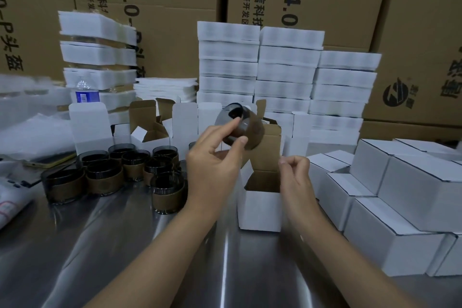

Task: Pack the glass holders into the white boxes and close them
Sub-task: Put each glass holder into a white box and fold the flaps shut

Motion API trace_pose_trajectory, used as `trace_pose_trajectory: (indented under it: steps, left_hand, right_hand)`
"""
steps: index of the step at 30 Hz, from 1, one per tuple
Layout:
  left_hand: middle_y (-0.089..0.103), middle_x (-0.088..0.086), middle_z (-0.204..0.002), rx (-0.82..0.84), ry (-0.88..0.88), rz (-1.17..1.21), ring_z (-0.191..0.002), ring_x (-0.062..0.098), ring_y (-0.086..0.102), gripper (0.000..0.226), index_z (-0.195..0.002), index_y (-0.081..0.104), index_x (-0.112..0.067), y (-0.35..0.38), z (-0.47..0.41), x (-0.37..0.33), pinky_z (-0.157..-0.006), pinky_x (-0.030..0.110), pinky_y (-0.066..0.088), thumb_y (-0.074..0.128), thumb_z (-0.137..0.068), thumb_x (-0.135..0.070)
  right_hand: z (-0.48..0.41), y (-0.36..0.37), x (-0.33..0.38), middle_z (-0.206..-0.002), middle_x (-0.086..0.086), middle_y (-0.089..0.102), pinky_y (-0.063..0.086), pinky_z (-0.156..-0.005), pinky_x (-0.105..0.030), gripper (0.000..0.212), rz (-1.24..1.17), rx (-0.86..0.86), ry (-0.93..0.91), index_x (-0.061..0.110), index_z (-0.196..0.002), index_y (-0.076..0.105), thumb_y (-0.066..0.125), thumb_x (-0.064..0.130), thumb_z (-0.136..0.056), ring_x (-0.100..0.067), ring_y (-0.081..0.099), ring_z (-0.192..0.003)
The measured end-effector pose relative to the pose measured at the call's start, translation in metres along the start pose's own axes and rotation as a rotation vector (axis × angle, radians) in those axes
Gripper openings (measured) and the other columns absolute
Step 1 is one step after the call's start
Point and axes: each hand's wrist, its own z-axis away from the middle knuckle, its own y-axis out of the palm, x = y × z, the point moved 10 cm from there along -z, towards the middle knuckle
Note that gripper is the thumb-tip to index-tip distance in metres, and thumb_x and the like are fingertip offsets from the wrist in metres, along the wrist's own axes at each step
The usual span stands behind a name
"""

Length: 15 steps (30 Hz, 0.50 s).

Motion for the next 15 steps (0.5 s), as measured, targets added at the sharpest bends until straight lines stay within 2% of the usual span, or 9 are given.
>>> trace_pose_trajectory:
  steps: [2,4,6,7,10,13,15]
  left_hand:
    - [0.066,-0.002,-0.096,0.037,0.021,0.075,-0.087,0.007,0.065,0.039,-0.112,0.061,-0.027,0.011,0.011,-0.011,-0.072,0.015,0.054,0.069,-0.082,-0.004]
    - [0.066,-0.005,-0.096,0.105,0.002,0.123,-0.089,0.012,0.066,0.037,-0.109,0.063,-0.028,0.024,0.023,-0.013,-0.073,0.028,0.059,0.068,-0.080,-0.006]
    - [0.065,-0.005,-0.096,0.177,-0.057,0.140,-0.092,0.017,0.066,0.037,-0.109,0.063,-0.027,0.036,0.032,-0.006,-0.075,0.037,0.060,0.069,-0.081,-0.003]
    - [0.065,-0.003,-0.098,0.207,-0.079,0.132,-0.093,0.017,0.066,0.039,-0.112,0.063,-0.024,0.041,0.034,-0.002,-0.076,0.037,0.060,0.070,-0.082,0.000]
    - [0.065,-0.003,-0.100,0.240,-0.067,0.071,-0.094,0.010,0.065,0.041,-0.116,0.061,-0.018,0.045,0.036,0.002,-0.076,0.024,0.058,0.067,-0.083,0.004]
    - [0.063,-0.008,-0.096,0.182,-0.061,0.012,-0.090,-0.001,0.062,0.036,-0.115,0.065,-0.015,0.037,0.031,0.005,-0.072,0.011,0.052,0.067,-0.084,0.003]
    - [0.062,-0.010,-0.094,0.154,-0.057,-0.037,-0.088,-0.004,0.060,0.033,-0.114,0.068,-0.012,0.033,0.027,0.007,-0.070,0.008,0.049,0.068,-0.083,0.001]
  right_hand:
    - [0.000,-0.001,-0.001,-0.081,0.012,0.054,0.033,-0.060,-0.028,0.018,-0.056,-0.020,0.018,0.035,-0.084,0.037,0.038,0.052,-0.092,0.004,0.050,-0.069]
    - [0.000,-0.001,0.000,-0.082,0.010,0.057,0.040,-0.063,-0.033,0.021,-0.101,-0.033,0.011,0.037,-0.082,0.037,0.036,0.058,-0.083,0.001,0.054,-0.073]
    - [0.001,-0.003,-0.002,-0.083,0.009,0.059,0.046,-0.070,-0.036,0.018,-0.130,-0.051,0.004,0.039,-0.082,0.038,0.035,0.057,-0.081,-0.008,0.058,-0.079]
    - [0.001,-0.004,-0.002,-0.082,0.011,0.060,0.047,-0.070,-0.037,0.013,-0.129,-0.059,-0.004,0.040,-0.083,0.038,0.038,0.054,-0.082,-0.007,0.058,-0.079]
    - [0.002,-0.008,-0.001,-0.079,0.012,0.059,0.042,-0.062,-0.028,0.011,-0.094,-0.078,-0.052,0.041,-0.084,0.037,0.039,0.047,-0.092,0.007,0.055,-0.068]
    - [0.000,-0.012,0.000,-0.081,0.013,0.058,0.037,-0.056,-0.006,0.021,-0.063,-0.117,-0.081,0.033,-0.085,0.038,0.031,0.045,-0.100,0.015,0.053,-0.068]
    - [-0.001,-0.010,0.001,-0.084,0.014,0.058,0.038,-0.059,-0.007,0.021,-0.063,-0.113,-0.084,0.033,-0.086,0.039,0.030,0.046,-0.099,0.012,0.054,-0.073]
